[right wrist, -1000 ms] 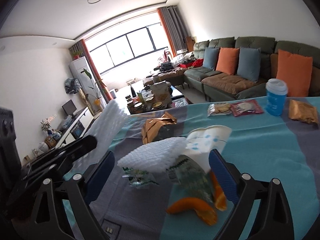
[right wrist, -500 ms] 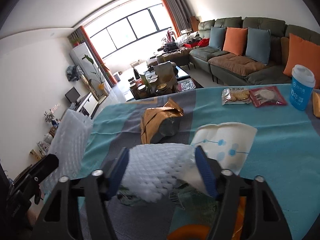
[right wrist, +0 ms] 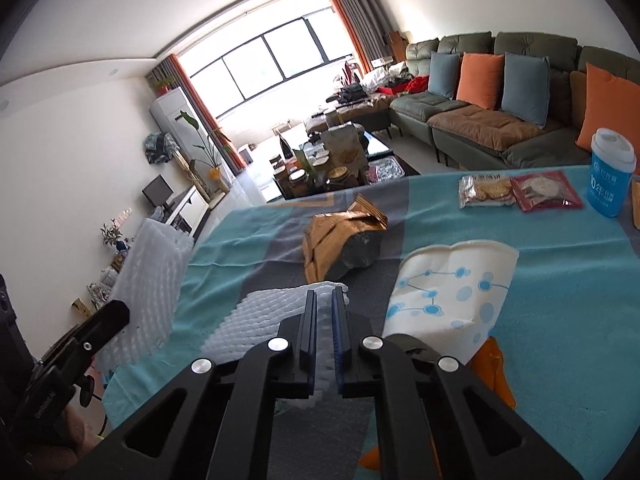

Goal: Collect trash
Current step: 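Grasp the white foam net with the left tool while the right tool grasps another foam net, then carry both white foam nets over the teal trash bin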

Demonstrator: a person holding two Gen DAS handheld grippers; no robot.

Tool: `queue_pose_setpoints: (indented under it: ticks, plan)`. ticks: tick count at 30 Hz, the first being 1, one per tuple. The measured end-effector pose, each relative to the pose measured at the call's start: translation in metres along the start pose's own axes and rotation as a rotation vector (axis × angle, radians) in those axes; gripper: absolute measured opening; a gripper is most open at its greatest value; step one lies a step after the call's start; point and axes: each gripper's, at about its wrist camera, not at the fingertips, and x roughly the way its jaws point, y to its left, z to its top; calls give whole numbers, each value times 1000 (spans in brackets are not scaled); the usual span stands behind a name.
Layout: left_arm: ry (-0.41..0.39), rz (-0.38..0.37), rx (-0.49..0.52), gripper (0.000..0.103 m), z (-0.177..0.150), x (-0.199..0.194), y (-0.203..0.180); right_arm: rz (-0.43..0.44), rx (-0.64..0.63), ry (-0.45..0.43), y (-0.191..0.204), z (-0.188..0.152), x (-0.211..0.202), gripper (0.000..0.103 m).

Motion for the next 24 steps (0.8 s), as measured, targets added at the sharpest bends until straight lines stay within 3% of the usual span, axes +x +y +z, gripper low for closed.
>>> queue_pose_setpoints:
  ticks: [13,24]
  plan:
    - [-77,11,-6,11,6,-41,1,41,-52,-149,35,19,-53,5]
    - [-145,105,-59,11,-2,-101,30,113,-147,-192,92,23,-74,5]
